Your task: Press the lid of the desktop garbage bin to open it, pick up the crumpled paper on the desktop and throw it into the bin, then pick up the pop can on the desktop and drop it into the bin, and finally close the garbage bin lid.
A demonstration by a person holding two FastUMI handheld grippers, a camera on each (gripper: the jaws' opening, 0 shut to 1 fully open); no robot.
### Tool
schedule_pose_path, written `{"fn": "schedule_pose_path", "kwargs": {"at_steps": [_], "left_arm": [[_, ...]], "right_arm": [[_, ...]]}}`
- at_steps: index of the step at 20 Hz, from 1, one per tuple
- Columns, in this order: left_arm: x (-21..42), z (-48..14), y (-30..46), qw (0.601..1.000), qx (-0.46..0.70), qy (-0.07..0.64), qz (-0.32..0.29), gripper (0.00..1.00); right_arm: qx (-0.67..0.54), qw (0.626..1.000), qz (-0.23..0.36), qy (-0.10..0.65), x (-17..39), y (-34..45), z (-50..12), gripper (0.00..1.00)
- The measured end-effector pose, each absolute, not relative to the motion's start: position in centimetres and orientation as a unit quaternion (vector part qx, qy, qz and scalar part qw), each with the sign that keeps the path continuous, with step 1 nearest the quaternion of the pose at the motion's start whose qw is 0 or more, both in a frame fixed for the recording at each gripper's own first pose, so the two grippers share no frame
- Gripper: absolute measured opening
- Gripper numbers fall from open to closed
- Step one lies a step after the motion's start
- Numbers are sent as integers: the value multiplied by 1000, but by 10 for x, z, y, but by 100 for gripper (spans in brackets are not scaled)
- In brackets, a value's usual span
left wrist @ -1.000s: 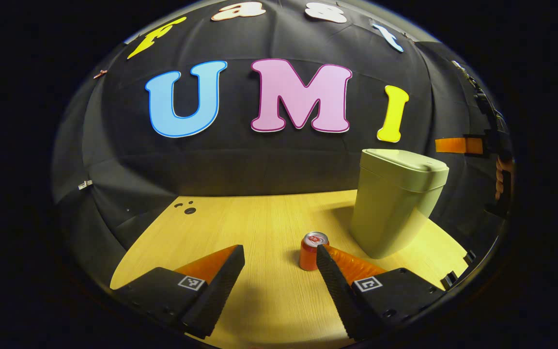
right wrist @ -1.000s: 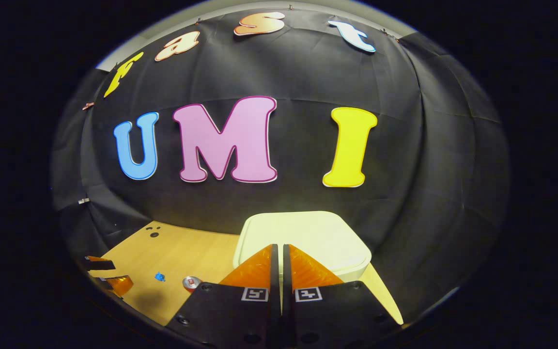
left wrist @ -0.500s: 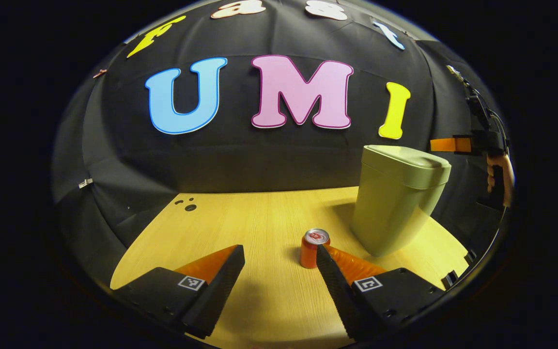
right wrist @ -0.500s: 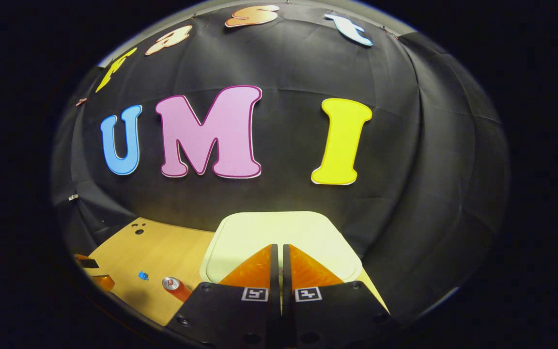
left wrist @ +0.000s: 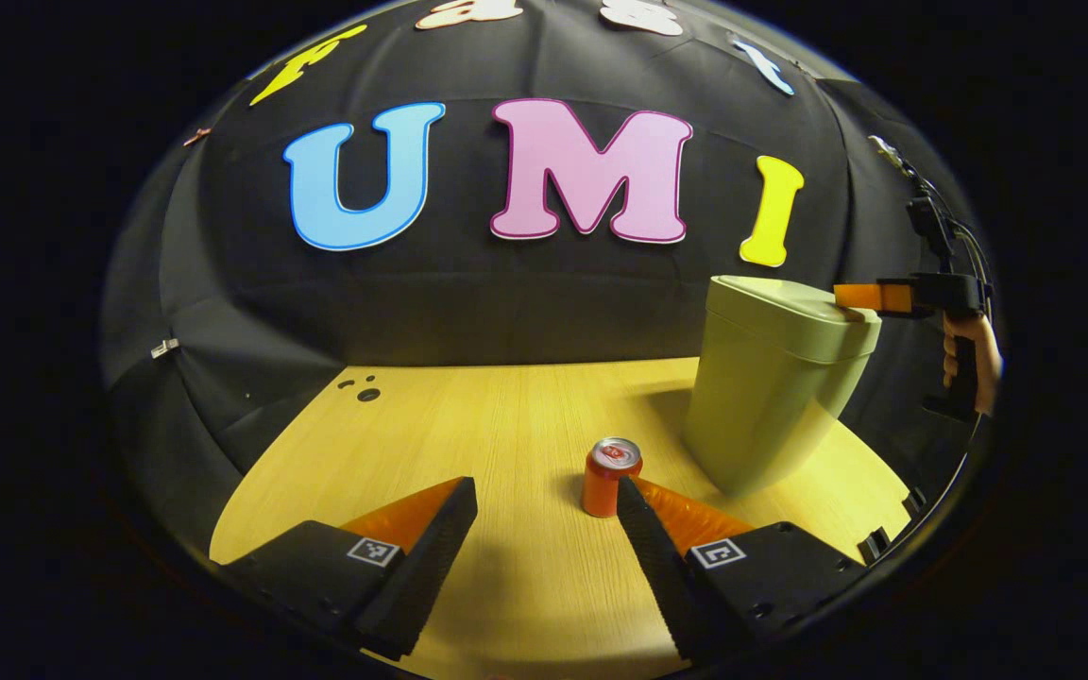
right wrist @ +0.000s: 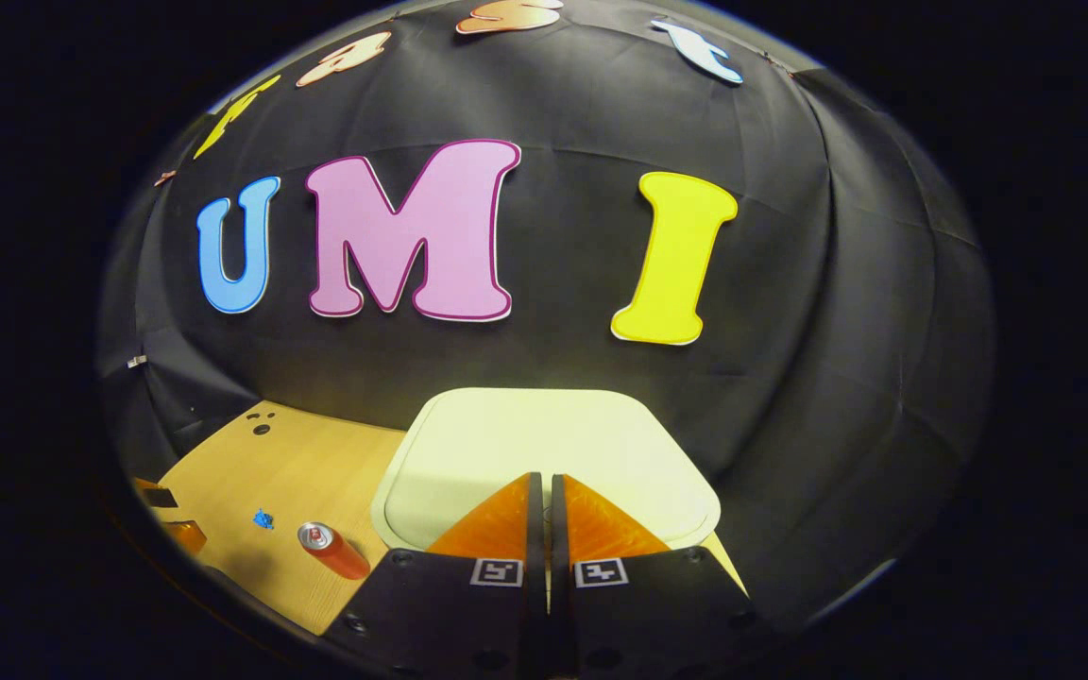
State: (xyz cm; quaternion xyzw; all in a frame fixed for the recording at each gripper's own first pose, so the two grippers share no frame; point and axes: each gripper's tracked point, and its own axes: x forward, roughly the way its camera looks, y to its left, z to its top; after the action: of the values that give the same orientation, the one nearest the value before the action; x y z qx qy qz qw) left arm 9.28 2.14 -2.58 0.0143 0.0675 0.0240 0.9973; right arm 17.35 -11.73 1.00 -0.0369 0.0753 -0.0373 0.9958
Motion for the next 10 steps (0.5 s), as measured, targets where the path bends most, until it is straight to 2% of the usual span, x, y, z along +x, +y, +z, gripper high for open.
{"fn": "schedule_pose_path", "kwargs": {"at_steps": [5,10], "left_arm": [[92,-31,27,997,7,76,28,96],[89,-41,29,996,2,89,24,96]], "right_arm": [[-34,996,-48,67,173,-118,6,5],[20,997,-44,65,172,-119,5,5]]}}
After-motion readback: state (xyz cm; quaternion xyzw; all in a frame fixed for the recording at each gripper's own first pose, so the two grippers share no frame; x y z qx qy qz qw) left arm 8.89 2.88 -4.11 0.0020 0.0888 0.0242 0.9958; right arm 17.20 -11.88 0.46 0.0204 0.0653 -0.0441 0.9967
